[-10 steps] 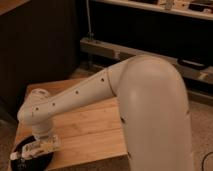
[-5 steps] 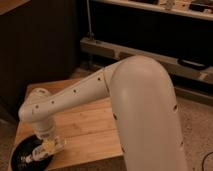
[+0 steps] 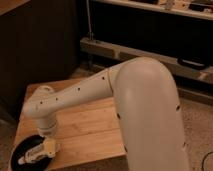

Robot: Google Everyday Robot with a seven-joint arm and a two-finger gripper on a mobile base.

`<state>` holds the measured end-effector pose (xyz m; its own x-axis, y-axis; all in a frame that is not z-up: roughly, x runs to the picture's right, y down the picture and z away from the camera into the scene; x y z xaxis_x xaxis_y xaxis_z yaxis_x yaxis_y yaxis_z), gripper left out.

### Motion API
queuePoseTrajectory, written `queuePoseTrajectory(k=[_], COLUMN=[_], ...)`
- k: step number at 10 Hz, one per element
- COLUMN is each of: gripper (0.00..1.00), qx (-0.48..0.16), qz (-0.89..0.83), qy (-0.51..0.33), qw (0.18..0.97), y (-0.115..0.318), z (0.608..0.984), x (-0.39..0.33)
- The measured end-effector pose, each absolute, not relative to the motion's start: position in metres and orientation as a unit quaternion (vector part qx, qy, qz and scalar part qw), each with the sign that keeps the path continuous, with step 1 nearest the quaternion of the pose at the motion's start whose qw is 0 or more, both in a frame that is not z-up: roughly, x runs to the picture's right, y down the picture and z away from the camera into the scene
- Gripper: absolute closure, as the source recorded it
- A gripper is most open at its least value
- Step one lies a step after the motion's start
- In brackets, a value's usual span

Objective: Place the bottle in the ceramic bowl

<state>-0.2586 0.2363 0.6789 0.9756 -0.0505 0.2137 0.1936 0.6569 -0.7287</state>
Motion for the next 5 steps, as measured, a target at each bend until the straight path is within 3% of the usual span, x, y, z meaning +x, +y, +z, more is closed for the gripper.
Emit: queuePoseTrajectory(k=[5], gripper=[0.20], qx=[-0.409], qz=[-0.068], qy=[-0.088], qw=[0.906], y=[0.2371], z=[0.6788], x=[-0.2595])
